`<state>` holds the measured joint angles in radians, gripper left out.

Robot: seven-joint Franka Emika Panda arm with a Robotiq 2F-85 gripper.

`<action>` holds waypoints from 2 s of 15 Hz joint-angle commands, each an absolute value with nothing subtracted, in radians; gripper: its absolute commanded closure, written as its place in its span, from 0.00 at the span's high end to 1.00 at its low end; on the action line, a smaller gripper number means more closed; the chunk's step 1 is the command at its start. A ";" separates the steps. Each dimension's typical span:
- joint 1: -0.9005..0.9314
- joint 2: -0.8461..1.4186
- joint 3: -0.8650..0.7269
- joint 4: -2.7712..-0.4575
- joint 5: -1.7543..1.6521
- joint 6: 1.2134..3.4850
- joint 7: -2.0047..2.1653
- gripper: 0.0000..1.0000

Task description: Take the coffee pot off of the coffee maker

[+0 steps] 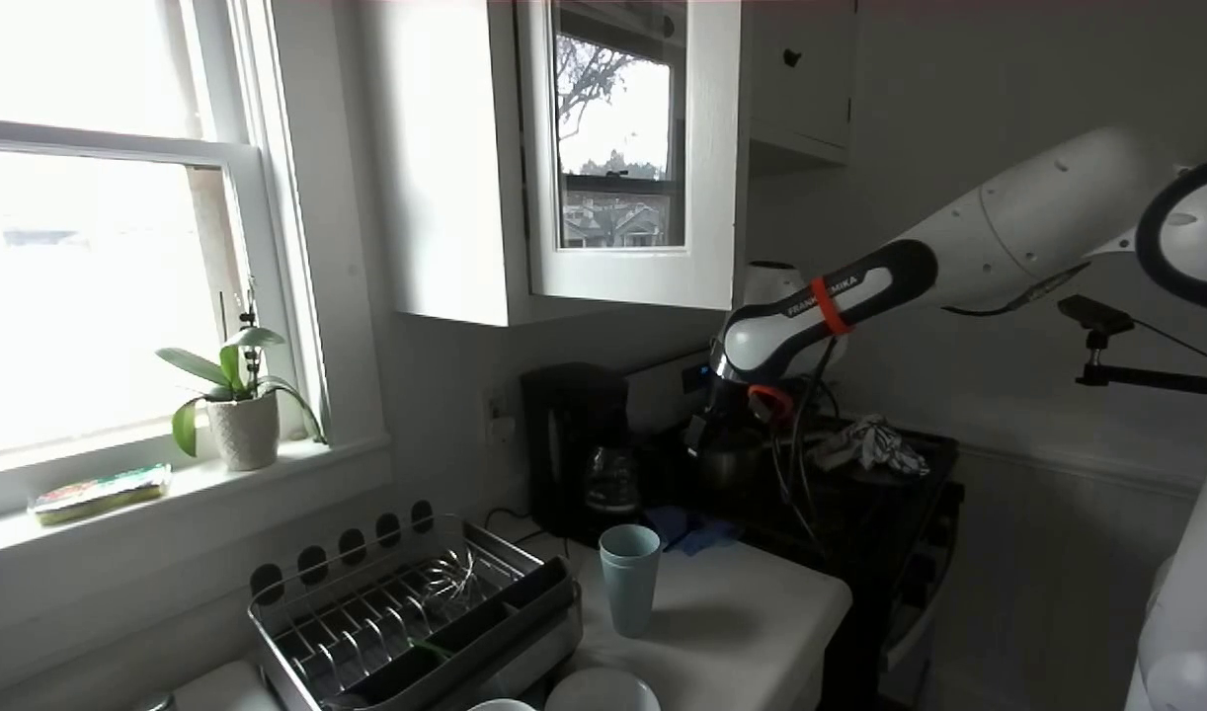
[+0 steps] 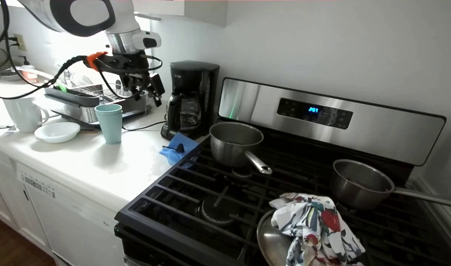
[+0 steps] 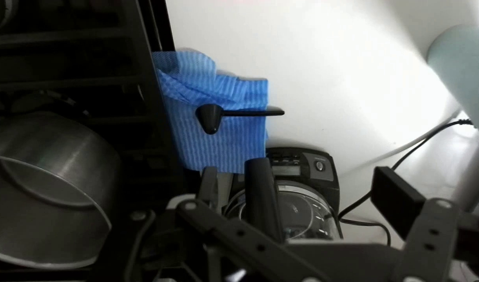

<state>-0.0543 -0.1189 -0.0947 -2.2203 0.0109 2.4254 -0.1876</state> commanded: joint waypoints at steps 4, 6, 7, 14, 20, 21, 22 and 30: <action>-0.064 -0.051 -0.096 -2.162 0.011 2.423 -0.187 1.00; -0.064 -0.050 -0.096 -2.159 0.011 2.423 -0.187 1.00; -0.064 -0.050 -0.096 -2.158 0.011 2.423 -0.187 1.00; -0.069 0.136 -0.089 -1.970 0.031 2.425 -0.260 1.00; -0.110 0.299 -0.034 -1.780 0.163 2.392 -0.442 1.00; -0.117 0.319 -0.027 -1.758 0.164 2.396 -0.454 1.00; -0.125 0.338 -0.021 -1.736 0.164 2.393 -0.461 1.00; -0.181 0.386 0.027 -1.642 0.186 2.285 -0.548 0.31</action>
<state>-0.1513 0.3566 0.0026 -1.7006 0.1562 2.3362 -0.5012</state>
